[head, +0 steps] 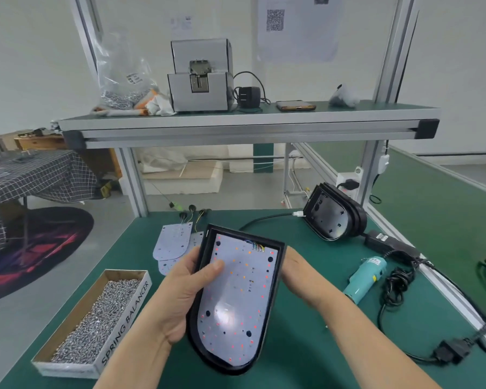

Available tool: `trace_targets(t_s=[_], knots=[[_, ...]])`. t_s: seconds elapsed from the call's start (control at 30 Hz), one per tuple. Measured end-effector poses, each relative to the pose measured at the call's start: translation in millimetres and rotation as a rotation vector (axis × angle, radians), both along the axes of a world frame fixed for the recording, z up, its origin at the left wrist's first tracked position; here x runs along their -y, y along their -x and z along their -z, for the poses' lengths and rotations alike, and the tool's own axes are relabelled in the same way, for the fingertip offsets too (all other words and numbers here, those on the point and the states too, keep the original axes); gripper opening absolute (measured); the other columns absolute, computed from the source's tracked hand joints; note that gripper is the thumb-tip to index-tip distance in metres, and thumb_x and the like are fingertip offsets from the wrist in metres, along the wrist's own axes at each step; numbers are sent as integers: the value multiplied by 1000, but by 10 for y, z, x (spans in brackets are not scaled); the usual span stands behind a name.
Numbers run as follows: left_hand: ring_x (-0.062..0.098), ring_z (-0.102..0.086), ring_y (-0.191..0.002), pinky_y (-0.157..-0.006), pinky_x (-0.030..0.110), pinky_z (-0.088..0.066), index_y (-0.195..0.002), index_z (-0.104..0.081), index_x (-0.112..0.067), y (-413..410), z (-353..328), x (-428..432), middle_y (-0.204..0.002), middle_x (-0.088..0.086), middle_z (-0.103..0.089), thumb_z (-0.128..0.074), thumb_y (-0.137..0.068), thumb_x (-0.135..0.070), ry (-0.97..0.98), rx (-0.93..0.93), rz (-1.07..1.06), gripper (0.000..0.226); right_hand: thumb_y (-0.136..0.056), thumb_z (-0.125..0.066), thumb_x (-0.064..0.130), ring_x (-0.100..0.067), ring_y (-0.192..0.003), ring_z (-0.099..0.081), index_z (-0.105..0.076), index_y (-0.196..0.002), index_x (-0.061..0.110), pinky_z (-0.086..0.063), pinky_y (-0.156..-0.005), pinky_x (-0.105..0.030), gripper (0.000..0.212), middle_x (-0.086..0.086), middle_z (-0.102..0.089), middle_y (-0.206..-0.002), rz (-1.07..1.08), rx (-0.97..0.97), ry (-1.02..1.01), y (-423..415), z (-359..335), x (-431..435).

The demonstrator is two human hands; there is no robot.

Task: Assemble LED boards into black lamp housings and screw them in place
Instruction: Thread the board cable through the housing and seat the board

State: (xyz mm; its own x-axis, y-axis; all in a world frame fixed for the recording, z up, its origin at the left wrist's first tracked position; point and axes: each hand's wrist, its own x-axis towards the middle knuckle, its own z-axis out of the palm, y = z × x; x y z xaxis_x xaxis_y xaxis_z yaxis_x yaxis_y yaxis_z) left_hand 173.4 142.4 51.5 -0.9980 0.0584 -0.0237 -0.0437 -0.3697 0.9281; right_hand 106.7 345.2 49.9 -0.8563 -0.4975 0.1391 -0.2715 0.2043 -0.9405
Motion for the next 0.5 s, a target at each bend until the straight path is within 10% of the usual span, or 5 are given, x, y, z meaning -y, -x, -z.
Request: trace_targets(t_s=[0.17, 0.37, 0.5], knots=[[33, -75, -90, -67, 37, -60, -105, -74, -14, -2, 9, -68, -110, 20, -74, -86, -70, -12, 32, 24, -36, 37, -94, -50, 17, -8, -76, -48, -59, -83, 7, -46, -73, -34, 17, -8, -61, -83, 65, -120, -21, -35, 2, -7], [36, -74, -91, -66, 40, -60, -114, -66, -9, 27, 13, -50, -109, 19, -74, -78, -72, -14, -44, 18, -180, 43, -104, -44, 49, -21, -93, -62, -62, -118, 6, -49, -102, -43, 49, -6, -69, -104, 54, 172, 94, -153, 80, 12], [34, -74, -93, -70, 38, -61, -109, -67, -15, 0, 12, -105, -106, 16, -75, -81, -78, -8, 73, -66, -195, 35, -90, -53, 63, -16, -82, -62, -66, -94, 7, -48, -79, -35, 58, 8, -69, -88, 279, 17, 190, -352, 172, 155]])
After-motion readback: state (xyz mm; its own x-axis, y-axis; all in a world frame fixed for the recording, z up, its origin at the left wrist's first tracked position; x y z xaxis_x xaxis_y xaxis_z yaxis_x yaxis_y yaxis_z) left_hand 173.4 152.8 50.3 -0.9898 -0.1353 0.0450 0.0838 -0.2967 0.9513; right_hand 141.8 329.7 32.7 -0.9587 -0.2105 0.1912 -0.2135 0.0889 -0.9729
